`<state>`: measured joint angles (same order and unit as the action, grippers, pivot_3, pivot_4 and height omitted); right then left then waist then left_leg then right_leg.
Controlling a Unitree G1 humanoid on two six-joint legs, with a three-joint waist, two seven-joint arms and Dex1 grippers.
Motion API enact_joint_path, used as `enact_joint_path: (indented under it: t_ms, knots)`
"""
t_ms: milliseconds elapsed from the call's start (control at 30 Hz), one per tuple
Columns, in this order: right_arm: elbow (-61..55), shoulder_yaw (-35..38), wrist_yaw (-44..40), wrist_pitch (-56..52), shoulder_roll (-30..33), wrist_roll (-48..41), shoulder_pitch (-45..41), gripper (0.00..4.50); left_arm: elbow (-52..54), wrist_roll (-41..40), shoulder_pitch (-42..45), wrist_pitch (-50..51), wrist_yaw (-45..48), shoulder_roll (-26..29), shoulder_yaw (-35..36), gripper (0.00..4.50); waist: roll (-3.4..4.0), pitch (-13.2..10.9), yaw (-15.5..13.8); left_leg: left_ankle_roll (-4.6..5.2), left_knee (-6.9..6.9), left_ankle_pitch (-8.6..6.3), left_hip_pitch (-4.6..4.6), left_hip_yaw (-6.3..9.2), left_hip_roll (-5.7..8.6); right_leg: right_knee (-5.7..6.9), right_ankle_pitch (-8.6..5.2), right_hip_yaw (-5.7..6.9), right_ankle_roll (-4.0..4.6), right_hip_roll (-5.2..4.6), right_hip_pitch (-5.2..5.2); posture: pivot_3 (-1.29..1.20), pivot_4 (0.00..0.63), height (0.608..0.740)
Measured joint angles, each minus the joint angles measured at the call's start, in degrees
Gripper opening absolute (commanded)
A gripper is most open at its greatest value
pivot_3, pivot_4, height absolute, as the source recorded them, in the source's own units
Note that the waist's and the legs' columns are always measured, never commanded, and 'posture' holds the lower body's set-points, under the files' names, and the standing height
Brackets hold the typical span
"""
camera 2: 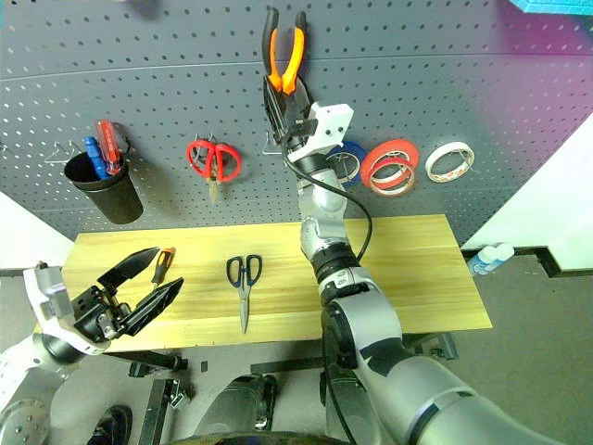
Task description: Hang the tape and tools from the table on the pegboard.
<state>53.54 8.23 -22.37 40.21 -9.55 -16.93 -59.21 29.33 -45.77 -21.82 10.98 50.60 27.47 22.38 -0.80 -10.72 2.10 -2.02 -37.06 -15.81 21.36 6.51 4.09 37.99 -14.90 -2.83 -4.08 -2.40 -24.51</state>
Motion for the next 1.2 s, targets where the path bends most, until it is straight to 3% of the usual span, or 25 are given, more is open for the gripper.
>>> enact_joint_path:
  t_ms: [467,1200]
  knots:
    - [9.71,-0.18,4.23,7.28,-0.11,5.74,-1.19,2.07,4.4,-1.15,-3.2,2.01,-2.99,-0.02,-0.03,4.5,0.1,-0.51,-0.1,0.01,0.01,-0.01,0.01,0.01,0.0,-0.02,-0.03,0.0,0.04,0.0,0.0,0.17,0.213,0.74]
    - [15.45,-0.9,9.74,10.32,-0.33,11.78,-3.57,2.07,7.88,-2.76,-7.16,2.34,-3.45,-0.02,1.06,4.5,0.15,-1.95,-1.39,0.05,0.1,-0.03,0.04,0.07,-0.01,-0.09,-0.21,0.03,0.29,-0.02,0.0,0.21,0.242,0.74]
